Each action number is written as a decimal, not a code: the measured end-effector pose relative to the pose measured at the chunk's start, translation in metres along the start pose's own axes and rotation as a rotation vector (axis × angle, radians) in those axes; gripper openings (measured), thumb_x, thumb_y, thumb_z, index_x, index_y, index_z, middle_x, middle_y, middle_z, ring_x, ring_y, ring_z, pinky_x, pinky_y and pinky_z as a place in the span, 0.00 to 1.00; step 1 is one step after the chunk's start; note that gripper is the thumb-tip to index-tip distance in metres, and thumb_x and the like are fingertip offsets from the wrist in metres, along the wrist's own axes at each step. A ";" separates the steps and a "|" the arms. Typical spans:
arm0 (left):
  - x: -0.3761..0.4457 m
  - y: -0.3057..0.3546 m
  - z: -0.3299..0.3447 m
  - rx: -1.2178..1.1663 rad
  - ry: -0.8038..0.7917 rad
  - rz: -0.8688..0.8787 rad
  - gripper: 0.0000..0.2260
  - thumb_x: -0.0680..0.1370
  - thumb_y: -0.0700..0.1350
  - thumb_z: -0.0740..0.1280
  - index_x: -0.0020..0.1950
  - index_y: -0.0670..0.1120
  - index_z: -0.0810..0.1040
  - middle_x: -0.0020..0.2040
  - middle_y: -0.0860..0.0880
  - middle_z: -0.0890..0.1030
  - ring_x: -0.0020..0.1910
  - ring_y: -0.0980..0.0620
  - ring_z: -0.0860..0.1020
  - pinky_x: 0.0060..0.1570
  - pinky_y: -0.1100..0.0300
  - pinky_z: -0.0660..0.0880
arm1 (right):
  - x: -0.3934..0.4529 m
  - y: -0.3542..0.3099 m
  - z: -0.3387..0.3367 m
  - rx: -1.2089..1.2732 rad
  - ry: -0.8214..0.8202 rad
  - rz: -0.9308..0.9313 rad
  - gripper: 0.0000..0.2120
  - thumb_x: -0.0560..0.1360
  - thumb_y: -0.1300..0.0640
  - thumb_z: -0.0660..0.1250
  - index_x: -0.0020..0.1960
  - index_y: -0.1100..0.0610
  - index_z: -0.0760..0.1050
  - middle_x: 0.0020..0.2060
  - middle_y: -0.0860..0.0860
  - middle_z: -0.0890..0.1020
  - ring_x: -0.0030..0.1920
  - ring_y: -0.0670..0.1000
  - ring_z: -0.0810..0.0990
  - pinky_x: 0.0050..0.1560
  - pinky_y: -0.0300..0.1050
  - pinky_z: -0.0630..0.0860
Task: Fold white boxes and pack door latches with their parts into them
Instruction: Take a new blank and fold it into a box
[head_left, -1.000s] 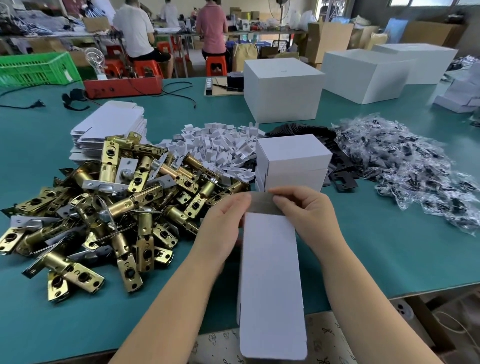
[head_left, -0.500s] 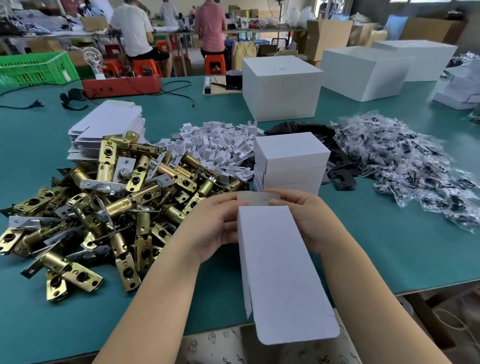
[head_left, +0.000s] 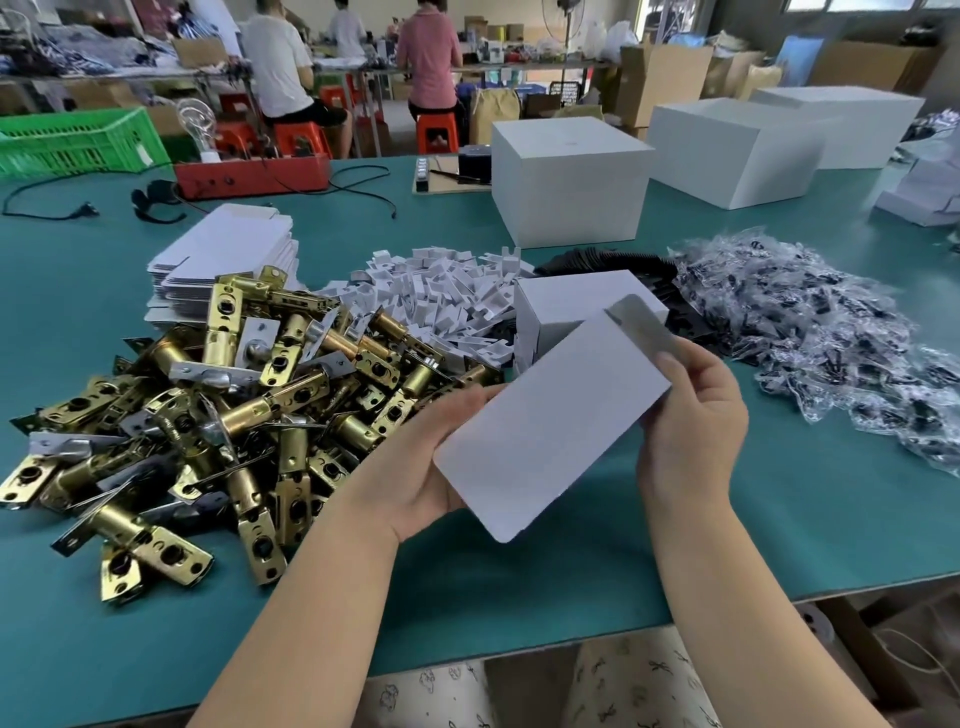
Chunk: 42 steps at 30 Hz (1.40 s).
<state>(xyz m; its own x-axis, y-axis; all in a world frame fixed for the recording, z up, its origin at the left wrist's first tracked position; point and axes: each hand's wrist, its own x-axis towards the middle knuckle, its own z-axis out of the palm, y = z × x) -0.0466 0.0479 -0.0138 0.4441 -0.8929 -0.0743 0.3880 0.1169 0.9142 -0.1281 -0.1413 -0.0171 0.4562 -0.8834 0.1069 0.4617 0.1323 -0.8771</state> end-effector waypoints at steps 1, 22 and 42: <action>-0.001 0.000 -0.002 -0.015 -0.092 0.051 0.30 0.66 0.61 0.77 0.65 0.52 0.80 0.58 0.49 0.82 0.54 0.48 0.82 0.47 0.53 0.81 | 0.000 0.001 -0.001 -0.003 0.043 -0.023 0.06 0.72 0.60 0.66 0.43 0.50 0.77 0.41 0.49 0.80 0.41 0.48 0.78 0.39 0.44 0.75; 0.010 -0.003 0.011 -0.180 0.389 0.373 0.13 0.74 0.45 0.67 0.59 0.51 0.76 0.52 0.47 0.85 0.48 0.47 0.84 0.40 0.52 0.82 | -0.027 0.001 0.010 -0.112 -0.734 0.105 0.12 0.71 0.56 0.68 0.37 0.55 0.64 0.24 0.51 0.76 0.24 0.51 0.77 0.29 0.42 0.76; 0.012 -0.014 0.014 0.178 0.345 0.227 0.13 0.65 0.42 0.69 0.49 0.46 0.76 0.37 0.51 0.80 0.32 0.54 0.76 0.28 0.62 0.70 | -0.028 0.002 0.010 -0.351 -0.577 -0.149 0.11 0.65 0.62 0.66 0.33 0.46 0.77 0.53 0.40 0.82 0.39 0.40 0.77 0.37 0.32 0.71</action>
<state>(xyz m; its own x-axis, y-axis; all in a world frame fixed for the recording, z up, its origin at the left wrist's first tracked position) -0.0578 0.0294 -0.0220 0.7569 -0.6526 0.0357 0.1177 0.1899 0.9747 -0.1323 -0.1120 -0.0175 0.7838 -0.4876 0.3847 0.3217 -0.2112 -0.9230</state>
